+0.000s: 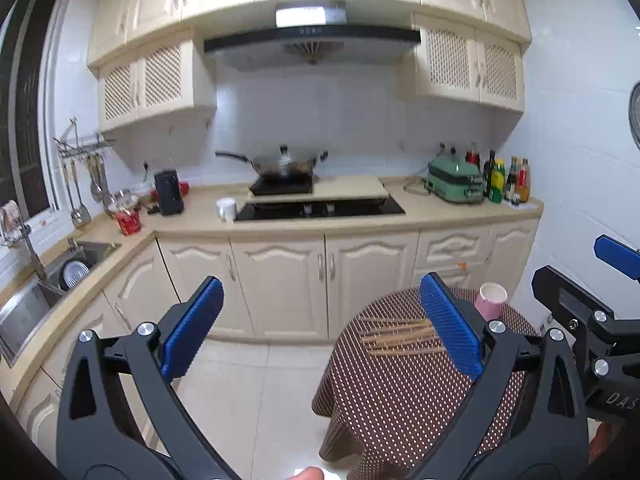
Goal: Organize utensils
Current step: 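Lower both tools toward the chopstick pile on the polka-dot table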
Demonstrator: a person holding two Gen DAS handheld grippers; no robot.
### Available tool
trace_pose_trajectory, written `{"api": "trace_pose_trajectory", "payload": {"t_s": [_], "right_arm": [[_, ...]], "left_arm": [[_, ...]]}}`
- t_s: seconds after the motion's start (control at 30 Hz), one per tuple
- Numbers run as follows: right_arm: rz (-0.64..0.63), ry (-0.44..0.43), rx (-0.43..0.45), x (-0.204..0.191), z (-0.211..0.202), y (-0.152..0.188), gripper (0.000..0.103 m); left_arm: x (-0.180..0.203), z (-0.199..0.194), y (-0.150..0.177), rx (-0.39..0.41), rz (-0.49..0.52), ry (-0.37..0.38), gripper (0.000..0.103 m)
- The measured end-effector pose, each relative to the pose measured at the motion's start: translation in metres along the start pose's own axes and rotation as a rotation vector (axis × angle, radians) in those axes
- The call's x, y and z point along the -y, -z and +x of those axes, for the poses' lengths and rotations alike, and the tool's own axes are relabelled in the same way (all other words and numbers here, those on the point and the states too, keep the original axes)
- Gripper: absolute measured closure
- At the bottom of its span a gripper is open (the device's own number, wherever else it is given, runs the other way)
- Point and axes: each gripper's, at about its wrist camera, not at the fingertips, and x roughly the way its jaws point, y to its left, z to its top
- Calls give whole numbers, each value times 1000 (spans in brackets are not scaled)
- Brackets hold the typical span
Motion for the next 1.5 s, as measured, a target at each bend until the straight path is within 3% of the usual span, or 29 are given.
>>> {"api": "trace_pose_trajectory", "payload": {"t_s": [0.17, 0.4, 0.5, 0.6, 0.7, 0.83, 0.9, 1.07, 1.23, 1.5], "right_arm": [[-30, 17, -90, 7, 49, 19, 7], [-18, 16, -266, 44, 141, 57, 8], [-2, 15, -364, 69, 188, 75, 22], [15, 13, -456, 92, 225, 92, 30], [27, 9, -523, 112, 254, 105, 34], [29, 2, -579, 130, 288, 121, 35], [34, -8, -602, 138, 304, 126, 35], [46, -47, -659, 148, 332, 143, 34], [45, -81, -689, 152, 351, 154, 34], [1, -115, -717, 153, 375, 167, 34]], "left_arm": [[8, 55, 16, -128, 26, 22, 6], [35, 167, 43, -352, 29, 141, 9], [59, 219, 54, -453, 38, 188, 12], [76, 271, 70, -566, -11, 187, 16], [93, 318, 94, -686, -53, 184, 24], [115, 371, 127, -829, -93, 154, 43], [121, 390, 143, -885, -120, 141, 44], [133, 426, 182, -973, -135, 101, 44], [137, 438, 201, -1016, -114, 73, 44], [137, 442, 202, -959, -110, 70, 44]]}}
